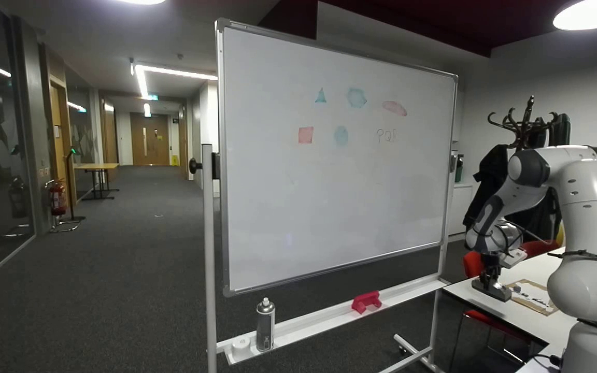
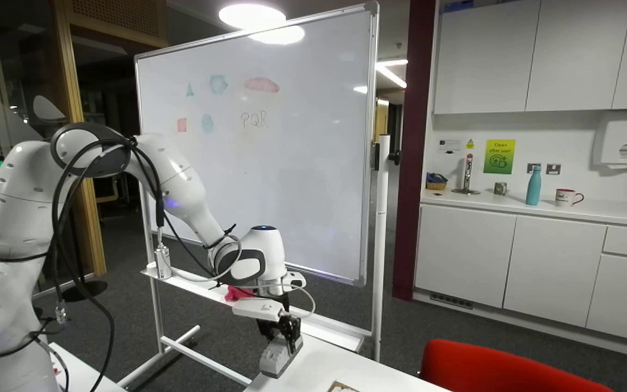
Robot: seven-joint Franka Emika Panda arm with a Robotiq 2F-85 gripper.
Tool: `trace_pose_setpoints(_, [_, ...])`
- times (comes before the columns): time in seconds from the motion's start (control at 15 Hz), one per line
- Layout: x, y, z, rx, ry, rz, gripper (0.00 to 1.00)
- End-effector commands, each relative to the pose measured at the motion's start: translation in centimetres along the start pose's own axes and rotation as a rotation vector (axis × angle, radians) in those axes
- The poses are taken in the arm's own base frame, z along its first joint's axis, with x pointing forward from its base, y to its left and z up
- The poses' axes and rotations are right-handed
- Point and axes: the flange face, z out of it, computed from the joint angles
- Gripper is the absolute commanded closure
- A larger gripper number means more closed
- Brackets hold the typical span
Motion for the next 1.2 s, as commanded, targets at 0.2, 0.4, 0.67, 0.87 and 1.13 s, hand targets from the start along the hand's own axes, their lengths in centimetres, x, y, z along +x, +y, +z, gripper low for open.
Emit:
trace_pose_setpoints(0.2, [-0.2,-5.4,-7.7,-0.056,-0.014,-0.090,0.66])
trace_pose_setpoints(0.4, [0.1,-7.8,-9.9,-0.033,-0.032,-0.124,0.66])
trace_pose_setpoints(0.67, [-1.3,-11.7,-12.0,-0.014,-0.025,-0.167,0.66])
trace_pose_setpoints(0.87, [-2.8,-13.8,-12.7,-0.009,-0.021,-0.198,0.66])
trace_pose_setpoints(1.13, [-2.2,-13.5,-11.8,0.009,-0.032,-0.203,0.41])
